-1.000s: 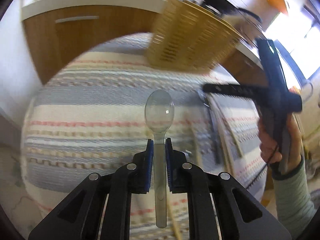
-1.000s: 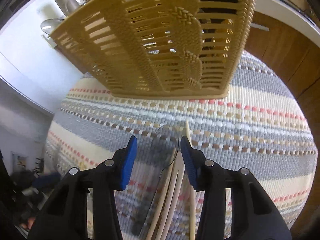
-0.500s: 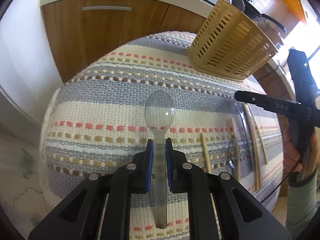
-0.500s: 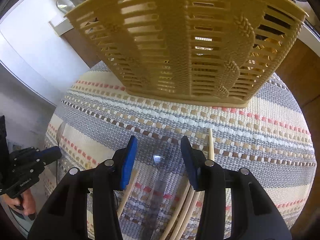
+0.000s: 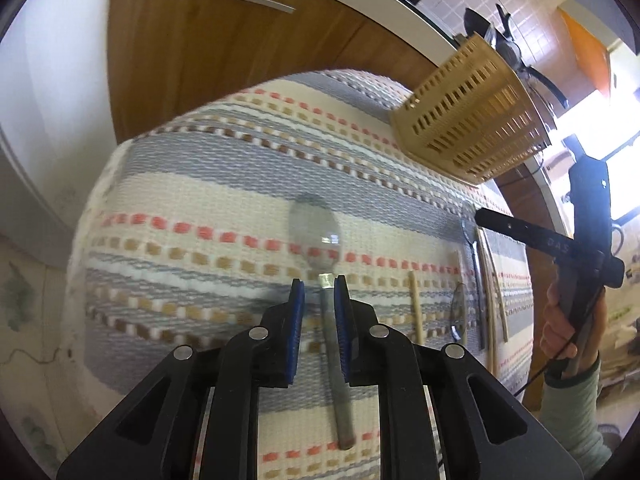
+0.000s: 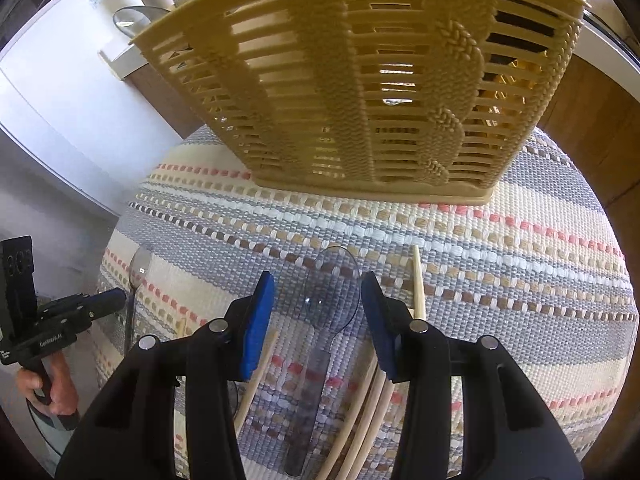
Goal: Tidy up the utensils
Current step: 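Grasp a clear plastic spoon with the right tool beside the chopsticks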
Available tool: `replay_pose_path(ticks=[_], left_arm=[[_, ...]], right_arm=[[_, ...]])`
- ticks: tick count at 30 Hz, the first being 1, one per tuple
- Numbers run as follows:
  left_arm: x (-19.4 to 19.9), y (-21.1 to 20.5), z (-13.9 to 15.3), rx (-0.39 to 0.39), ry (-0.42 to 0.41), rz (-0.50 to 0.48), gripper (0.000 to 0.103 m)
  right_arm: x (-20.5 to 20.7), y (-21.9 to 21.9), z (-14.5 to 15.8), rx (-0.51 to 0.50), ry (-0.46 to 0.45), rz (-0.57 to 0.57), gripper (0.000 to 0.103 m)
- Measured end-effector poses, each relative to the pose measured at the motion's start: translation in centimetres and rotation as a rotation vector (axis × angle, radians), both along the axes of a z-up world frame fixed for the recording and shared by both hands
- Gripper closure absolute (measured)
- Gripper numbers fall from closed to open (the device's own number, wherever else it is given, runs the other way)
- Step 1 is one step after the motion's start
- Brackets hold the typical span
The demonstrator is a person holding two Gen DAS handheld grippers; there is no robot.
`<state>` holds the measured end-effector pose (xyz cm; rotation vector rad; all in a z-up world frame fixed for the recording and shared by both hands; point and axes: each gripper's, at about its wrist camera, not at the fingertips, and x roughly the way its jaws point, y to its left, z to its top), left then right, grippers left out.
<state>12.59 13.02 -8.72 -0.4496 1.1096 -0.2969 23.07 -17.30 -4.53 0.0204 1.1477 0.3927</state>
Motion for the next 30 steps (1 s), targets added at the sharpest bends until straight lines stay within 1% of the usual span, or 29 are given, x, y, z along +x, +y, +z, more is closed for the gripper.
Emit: replay_pose_path(ticks=[2,5,6,7,8,10,11,16,18,21,24,25,26,28,29,30], left_arm=[[-0.2,0.7,0.1,0.01,-0.008,0.01,0.088],[0.2,0.6,0.5,0.006,-0.008,0.004,0.081],[0.5,0.2,0.8,0.018,-0.011,-0.011,0.077],[0.8,-0.4,1.0,0.041,-0.007,-0.027,0.068],[1.2,-1.2,0.9,0.081,0.012,-0.045,0.065],[1.7,-2.3,0.7,0.149,0.037,-0.07,0.065],[1.9,-3.0,0.9,0.2,0.028,-0.083,0.065],[2.8,-5.1,1.1,0.33,0.042,-0.142,0.065],[3.0,-5.8,1.2,0.376,0.043,-0.16,0.066],[3.2,-6.6,1.4,0.42,0.042,-0.175,0.066],[3.2,-8.1,1.3,0.481,0.031,-0.196,0.066],[3.1,-8.5,1.3,0.506,0.024,-0.203,0.067],[3.1,-8.7,1.3,0.515,0.019,-0.205,0.069],[3.1,-9.0,1.5,0.511,0.013,-0.203,0.076],[3.2,-9.0,1.6,0.513,0.01,-0.196,0.086],[3.2,-9.1,1.7,0.512,0.007,-0.191,0.093]], right_arm=[[-0.1,0.2,-0.2,0.0,0.001,-0.002,0.061],[0.1,0.8,-0.3,-0.004,-0.001,-0.004,0.061],[0.1,0.9,-0.3,-0.008,-0.002,-0.006,0.061],[0.2,1.0,-0.2,-0.015,-0.001,-0.013,0.061],[0.3,0.9,-0.1,-0.023,0.003,-0.021,0.061],[0.6,0.6,-0.1,-0.033,0.012,-0.034,0.061],[0.7,0.4,0.0,-0.031,0.016,-0.036,0.061],[1.3,0.8,-0.4,-0.045,0.045,-0.017,0.061],[1.7,1.3,-0.9,-0.058,0.067,-0.006,0.061],[1.9,1.8,-1.7,-0.092,0.09,-0.019,0.061],[1.6,2.5,-2.0,-0.137,0.088,-0.006,0.061],[1.3,2.8,-2.0,-0.152,0.09,0.004,0.061],[1.1,3.3,-2.1,-0.162,0.093,0.012,0.061],[0.7,4.0,-2.2,-0.193,0.087,0.022,0.062],[0.4,4.5,-2.2,-0.223,0.071,0.025,0.074],[0.1,5.0,-2.2,-0.272,0.043,0.033,0.074]])
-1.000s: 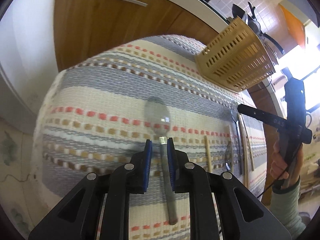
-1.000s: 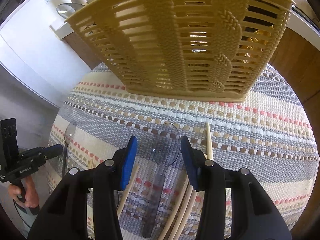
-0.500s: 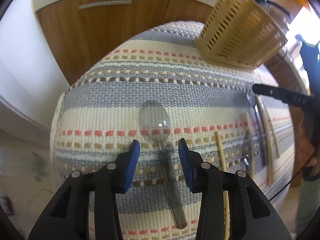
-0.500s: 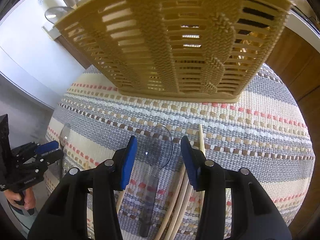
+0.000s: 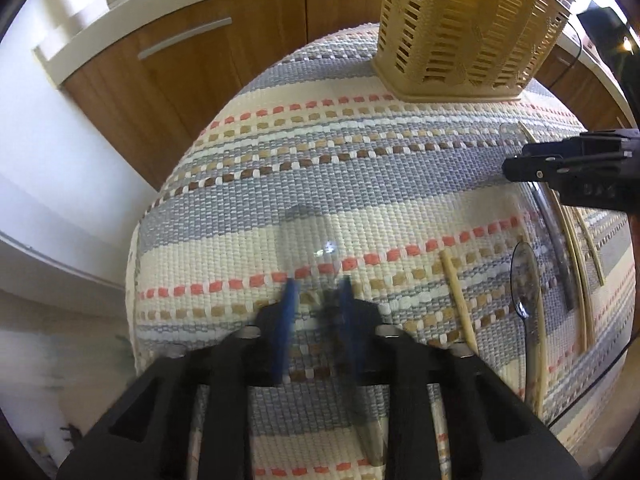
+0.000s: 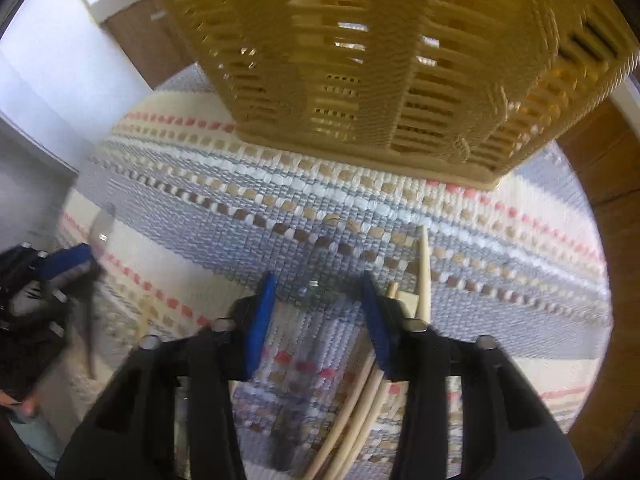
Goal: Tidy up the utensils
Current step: 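Grasp a clear plastic spoon with the right tool beside the chopsticks, then lower the clear spoon into the basket with the right tool while the left tool releases its clear spoon there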
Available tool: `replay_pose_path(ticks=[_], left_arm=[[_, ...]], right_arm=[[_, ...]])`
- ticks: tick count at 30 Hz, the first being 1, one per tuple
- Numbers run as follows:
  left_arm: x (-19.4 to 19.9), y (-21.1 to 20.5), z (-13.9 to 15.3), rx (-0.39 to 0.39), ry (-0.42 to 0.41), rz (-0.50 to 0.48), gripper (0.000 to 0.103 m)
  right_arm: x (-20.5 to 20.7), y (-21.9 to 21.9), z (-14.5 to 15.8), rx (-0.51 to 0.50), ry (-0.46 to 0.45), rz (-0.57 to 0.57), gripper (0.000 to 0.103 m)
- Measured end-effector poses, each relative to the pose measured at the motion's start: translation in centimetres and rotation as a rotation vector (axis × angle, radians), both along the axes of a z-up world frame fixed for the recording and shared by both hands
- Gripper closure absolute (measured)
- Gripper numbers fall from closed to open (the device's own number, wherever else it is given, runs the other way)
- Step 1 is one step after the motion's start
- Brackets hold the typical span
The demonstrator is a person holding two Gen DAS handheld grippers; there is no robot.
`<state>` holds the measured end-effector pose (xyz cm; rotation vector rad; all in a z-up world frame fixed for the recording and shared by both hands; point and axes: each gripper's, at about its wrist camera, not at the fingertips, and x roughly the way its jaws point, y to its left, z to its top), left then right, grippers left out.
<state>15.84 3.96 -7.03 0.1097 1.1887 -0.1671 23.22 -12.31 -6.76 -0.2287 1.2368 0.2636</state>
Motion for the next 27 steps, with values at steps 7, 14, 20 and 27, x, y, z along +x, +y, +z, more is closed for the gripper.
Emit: replay_pose_path(ticks=[7,14,20,27], left_arm=[[-1.4,0.7,3.7,-0.163,-0.127,-0.001,0.093],[-3.1,-0.6,14.7,-0.338,-0.445,-0.076,0.093],[-1.2,-3.7,21.5,-0.386,-0.65,-0.131,0.093],[3.7,-7.1,22.4,-0.491,-0.838,-0.073,0.093]], right_arm=[[-3.6,-0.2,3.6,0.118,-0.12,0.07,0.074],[-8.6,-2.7,14.3,0.283,-0.451,0.112,0.074],[-9.3,-6.6,22.6,0.325,-0.762,0.031,0.074],[-5.6,-8.6,25.3,0.28,-0.968,-0.098,0.074]])
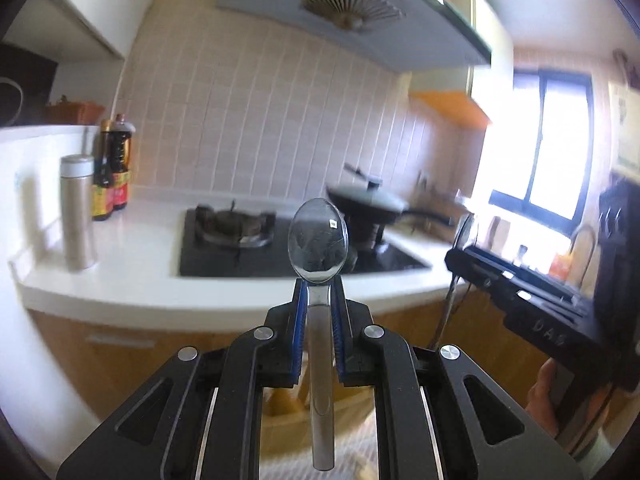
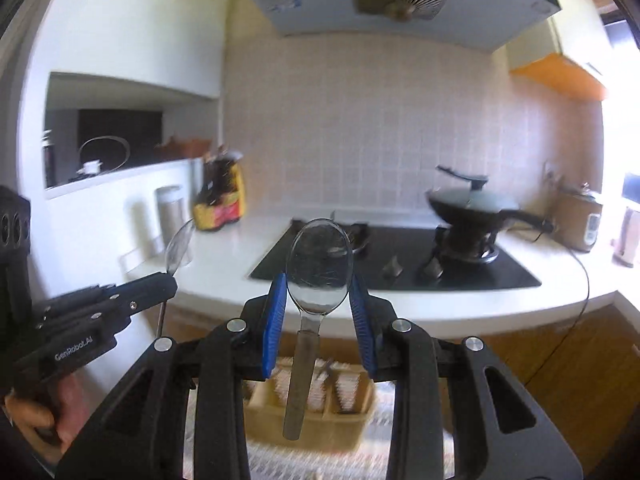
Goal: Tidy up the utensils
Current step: 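Lower the clear spoon into the basket with the right tool while the left tool releases its clear spoon there, then move both open tools back over the remaining utensils on the table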
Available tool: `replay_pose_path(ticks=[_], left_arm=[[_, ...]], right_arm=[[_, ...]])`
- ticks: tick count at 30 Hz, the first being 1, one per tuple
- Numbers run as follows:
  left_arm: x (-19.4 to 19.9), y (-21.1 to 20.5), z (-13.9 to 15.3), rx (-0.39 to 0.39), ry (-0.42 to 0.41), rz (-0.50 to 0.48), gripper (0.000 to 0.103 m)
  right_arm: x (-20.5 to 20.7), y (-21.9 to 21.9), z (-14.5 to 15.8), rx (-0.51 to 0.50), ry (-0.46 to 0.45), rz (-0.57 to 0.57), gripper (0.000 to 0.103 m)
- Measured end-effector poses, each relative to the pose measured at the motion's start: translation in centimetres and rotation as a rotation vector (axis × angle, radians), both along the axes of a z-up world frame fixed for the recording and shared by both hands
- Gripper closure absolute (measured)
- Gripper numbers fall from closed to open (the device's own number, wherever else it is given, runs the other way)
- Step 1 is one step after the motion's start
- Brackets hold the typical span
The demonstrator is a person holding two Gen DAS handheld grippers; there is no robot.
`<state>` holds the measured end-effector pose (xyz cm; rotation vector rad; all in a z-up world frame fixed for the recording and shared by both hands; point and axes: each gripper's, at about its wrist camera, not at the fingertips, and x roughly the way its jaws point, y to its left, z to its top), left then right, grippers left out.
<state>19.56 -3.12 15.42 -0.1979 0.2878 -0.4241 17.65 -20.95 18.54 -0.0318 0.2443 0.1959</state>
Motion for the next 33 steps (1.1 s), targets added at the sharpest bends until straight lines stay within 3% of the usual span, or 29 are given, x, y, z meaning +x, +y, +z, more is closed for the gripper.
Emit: replay_pose_path(ticks=[3,12,18,20,22,23,24,28,33], left_arm=[[1.6,-0.3,-1.5,-0.025,-0.048,0.053,0.093],[4.3,-1.5,-5.9,0.028,-0.101,0.189,0.093],[5.0,-1.3,-7.4,0.024,-0.082,0.191,0.091],[4.7,-0.9,-7.7,0.016,-0.069,0.181,0.083],[4.4,-0.4,-7.8,0.002,-0.052,0.166,0.069],[4.2,-0.1,-7.7,-0.005,-0.044,0.161,0.068],[3.8,0.3,-7.5,-0.013,-0.035,0.149,0.067],[1.6,2.0,-6.0,-0.046,-0.024,0.119,0.057],[-1.6,4.2,-3.6,-0.079,0.02,0.07,0.056]], right_arm=[[1.9,-1.1,-0.9,-0.009,-0.029,-0.05,0.074],[7.0,-2.4,-5.3,-0.035,-0.038,-0.113,0.074],[8.0,-2.8,-7.6,-0.011,-0.026,-0.109,0.073],[7.8,-3.1,-7.9,-0.006,-0.004,-0.091,0.072],[7.5,-3.4,-8.1,0.016,0.026,-0.065,0.065],[7.3,-3.6,-8.1,0.027,0.037,-0.057,0.054],[6.8,-3.8,-8.0,0.035,0.043,-0.052,0.051],[4.7,-3.8,-7.5,0.023,0.059,-0.046,0.051],[1.2,-3.5,-6.1,-0.011,0.104,-0.045,0.051]])
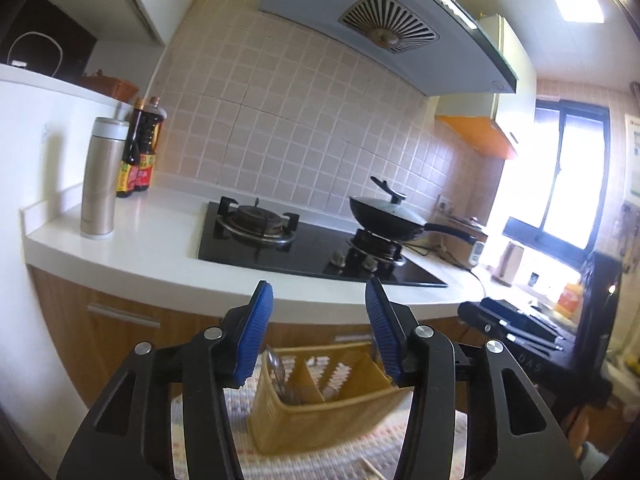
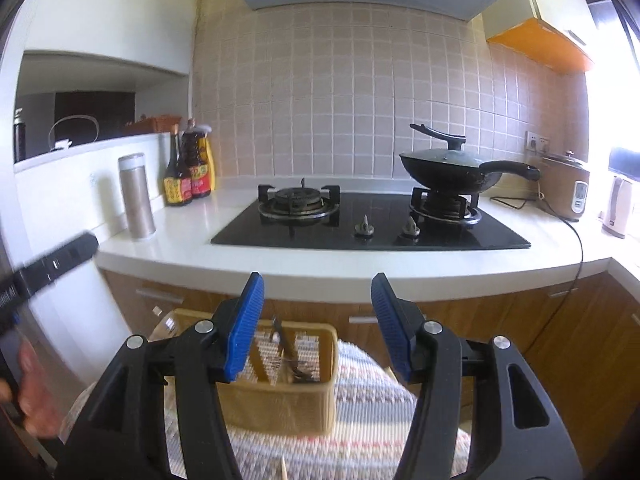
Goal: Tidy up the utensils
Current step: 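Move both open tools back over the remaining utensils on the table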
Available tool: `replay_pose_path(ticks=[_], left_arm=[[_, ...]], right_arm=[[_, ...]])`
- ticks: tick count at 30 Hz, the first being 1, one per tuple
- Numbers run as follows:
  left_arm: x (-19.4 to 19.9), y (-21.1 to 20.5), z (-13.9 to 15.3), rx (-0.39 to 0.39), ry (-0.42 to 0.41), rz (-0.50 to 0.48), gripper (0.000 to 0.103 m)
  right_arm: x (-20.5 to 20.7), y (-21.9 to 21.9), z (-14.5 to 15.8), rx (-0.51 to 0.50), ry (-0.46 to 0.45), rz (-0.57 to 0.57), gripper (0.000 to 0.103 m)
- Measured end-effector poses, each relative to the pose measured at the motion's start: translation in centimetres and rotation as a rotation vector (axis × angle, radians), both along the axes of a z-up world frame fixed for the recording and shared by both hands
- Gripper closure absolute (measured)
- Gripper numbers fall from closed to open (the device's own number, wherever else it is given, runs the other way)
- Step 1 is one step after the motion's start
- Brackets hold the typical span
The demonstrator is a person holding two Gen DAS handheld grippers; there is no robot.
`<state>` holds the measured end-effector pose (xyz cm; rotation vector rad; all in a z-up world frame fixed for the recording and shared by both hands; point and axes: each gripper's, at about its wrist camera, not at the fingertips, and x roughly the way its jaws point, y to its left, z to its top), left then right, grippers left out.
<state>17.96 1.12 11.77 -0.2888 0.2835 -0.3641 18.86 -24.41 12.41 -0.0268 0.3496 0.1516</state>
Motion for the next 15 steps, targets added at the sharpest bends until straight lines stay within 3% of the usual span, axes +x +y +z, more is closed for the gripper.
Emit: replay_pose_path(ticks=[6,8,9,11,15], left_arm=[[-2.8,0.7,0.1,0.077,0.183,-0.072,0.054],[-3.2,0.4,-1.3,0.127,0.288,-0.079,0.047],[-3.3,0.2,-2.9,0.171,0.381,-0.074,0.042],[-3.6,-0.1,-6.9,0.21,0.532,-0.119,0.042],[-4.4,-1.1,-13.4,0.219,0.71,-0.213,0.045]], right_arm=[[-3.3,0.5,-0.1,-0.035,0.154,0.047,0.051],[-4.0,0.6,-1.0,-0.038,0.239,0.073,0.051],[-4.3,0.7,-1.8,-0.04,0.3,0.092,0.051],[-4.5,0.7,-3.5,-0.026,0.412,0.129,0.051],[-4.8,0.6,-8.0,0.007,0.608,0.176,0.055]])
